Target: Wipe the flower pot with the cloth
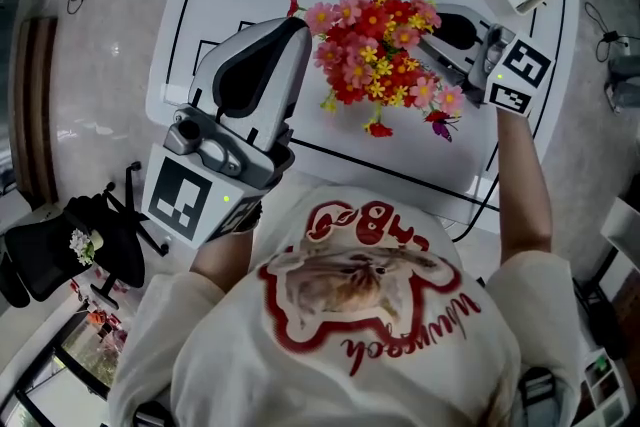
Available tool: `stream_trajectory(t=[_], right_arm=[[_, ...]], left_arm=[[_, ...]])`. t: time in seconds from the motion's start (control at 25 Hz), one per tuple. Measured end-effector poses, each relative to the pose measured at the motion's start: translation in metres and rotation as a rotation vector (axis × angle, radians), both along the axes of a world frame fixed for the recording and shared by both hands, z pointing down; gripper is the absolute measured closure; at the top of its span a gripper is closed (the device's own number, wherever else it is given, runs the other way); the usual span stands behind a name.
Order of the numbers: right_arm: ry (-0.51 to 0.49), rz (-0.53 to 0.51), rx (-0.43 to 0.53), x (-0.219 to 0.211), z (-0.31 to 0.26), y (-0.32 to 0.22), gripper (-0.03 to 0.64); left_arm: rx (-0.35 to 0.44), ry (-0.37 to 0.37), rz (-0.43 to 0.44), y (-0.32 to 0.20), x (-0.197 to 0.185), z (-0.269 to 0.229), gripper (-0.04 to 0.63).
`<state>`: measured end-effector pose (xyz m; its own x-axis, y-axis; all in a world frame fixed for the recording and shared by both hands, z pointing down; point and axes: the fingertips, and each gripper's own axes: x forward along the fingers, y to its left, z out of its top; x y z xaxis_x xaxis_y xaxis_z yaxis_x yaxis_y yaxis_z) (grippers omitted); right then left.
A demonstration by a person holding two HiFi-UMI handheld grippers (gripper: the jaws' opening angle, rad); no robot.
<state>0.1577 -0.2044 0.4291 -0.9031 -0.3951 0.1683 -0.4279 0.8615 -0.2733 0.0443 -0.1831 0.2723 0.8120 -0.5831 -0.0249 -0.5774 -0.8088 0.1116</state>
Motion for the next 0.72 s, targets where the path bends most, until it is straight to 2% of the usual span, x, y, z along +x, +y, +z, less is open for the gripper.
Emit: stream_trajectory(t=[0.32,0.72], right_arm=[[0.002,0.052,0.033,0.006,-0.002,0.01,0.561],[0.017,0.094,0.04,0.01,0.0,0.019,0.561]], left_arm=[[0.016,-0.003,-0.009,0.011,0.003,-0.007,0.592],[-0.005,0.005,0.019,0.023,0.01,-0.006,0.592]])
